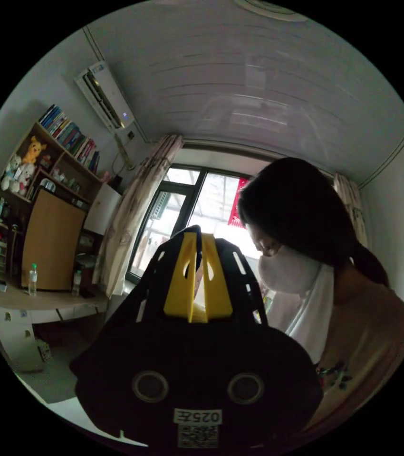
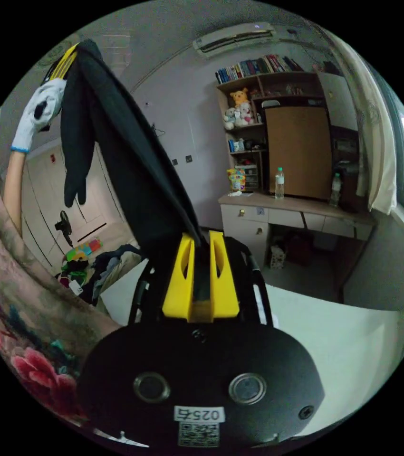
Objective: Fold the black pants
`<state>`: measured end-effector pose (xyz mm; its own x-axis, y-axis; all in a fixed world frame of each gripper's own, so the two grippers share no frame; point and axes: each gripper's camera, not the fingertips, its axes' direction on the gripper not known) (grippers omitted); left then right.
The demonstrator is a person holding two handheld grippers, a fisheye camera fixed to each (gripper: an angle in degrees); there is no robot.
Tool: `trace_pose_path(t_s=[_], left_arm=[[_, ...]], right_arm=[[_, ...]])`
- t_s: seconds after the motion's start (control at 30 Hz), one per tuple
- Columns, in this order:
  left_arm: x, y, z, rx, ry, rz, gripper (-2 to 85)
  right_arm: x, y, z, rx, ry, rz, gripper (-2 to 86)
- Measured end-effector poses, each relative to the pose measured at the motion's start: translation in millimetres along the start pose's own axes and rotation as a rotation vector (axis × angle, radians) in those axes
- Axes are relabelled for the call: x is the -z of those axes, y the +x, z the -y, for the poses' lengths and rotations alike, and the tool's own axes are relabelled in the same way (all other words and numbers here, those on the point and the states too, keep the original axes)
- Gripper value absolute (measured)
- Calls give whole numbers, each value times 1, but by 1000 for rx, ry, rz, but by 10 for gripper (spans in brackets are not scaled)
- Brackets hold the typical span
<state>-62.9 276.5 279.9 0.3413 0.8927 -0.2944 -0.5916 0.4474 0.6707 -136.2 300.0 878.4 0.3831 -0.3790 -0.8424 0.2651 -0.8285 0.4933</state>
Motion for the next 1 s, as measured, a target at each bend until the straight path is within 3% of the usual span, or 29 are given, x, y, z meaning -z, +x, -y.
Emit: trace_pose_path(t_s=[0.13, 0.3, 0.47, 0.6, 0.73, 0.93, 1.0], left_arm=[[7, 33, 25, -101, 28, -9, -15], [17, 57, 54, -197, 24, -6, -15], [40, 69, 63, -254, 21, 154, -15], [85, 60, 54, -231, 20, 436, -15], [134, 12, 17, -11, -93, 664, -15], [194, -85, -83, 564, -185, 522, -15], [197, -96, -98, 617, -191, 525, -15]], right_arm=[[-34, -31, -5, 6, -82, 157, 72], [-36, -72, -7, 59, -113, 288, -2], [1, -99, 5, 79, -119, 55, -9], [80, -90, 13, -34, -94, -254, -10], [174, -79, 30, -154, -38, -512, -10], [262, -88, 100, -159, 80, -700, -10], [271, -85, 120, -151, 92, -699, -10]])
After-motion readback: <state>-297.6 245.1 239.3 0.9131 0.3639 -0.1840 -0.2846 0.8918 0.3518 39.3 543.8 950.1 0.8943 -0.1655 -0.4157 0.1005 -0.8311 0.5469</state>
